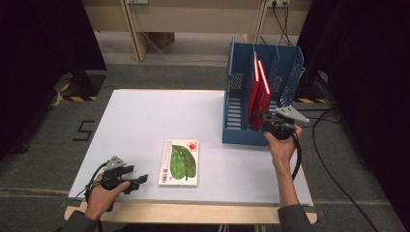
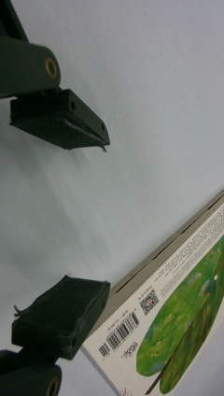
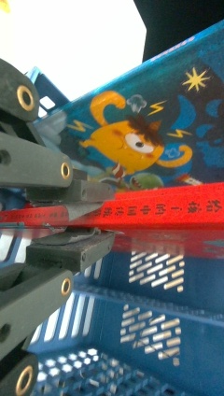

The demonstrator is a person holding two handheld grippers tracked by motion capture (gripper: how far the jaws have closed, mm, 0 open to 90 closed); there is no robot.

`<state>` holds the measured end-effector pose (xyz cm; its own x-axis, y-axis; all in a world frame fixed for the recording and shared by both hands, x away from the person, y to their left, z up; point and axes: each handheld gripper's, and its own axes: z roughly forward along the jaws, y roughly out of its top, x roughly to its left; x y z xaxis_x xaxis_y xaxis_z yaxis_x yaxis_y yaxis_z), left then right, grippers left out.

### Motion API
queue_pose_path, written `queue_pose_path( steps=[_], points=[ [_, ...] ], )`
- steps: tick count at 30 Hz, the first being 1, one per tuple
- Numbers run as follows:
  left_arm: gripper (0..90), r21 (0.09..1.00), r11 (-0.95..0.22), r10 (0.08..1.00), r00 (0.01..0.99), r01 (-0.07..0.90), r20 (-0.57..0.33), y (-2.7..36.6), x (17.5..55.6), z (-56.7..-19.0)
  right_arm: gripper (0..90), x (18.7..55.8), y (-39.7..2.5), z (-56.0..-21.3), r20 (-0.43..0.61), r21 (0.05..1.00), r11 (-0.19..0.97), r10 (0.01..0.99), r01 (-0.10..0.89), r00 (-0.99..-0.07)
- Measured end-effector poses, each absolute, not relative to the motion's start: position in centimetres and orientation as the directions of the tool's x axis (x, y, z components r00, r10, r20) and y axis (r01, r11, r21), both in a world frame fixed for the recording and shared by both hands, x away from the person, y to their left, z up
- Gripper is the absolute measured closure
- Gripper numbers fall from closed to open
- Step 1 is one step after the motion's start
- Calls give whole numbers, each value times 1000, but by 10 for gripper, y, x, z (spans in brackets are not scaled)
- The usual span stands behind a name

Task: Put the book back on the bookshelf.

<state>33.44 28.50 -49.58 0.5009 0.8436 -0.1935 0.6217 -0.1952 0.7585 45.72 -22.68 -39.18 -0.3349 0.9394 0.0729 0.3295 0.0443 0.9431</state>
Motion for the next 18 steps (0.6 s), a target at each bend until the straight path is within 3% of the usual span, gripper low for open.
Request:
queue_pose_path(
  steps=[13,18],
  points=[
    [243,758,-199,843,503,621,-190,286,334,-495,731,487,-210,-391,118,934,6,939,358,-324],
    [243,757,-197,843,502,623,-194,286,334,-495,763,480,-213,-391,63,940,60,937,337,-344]
  ],
)
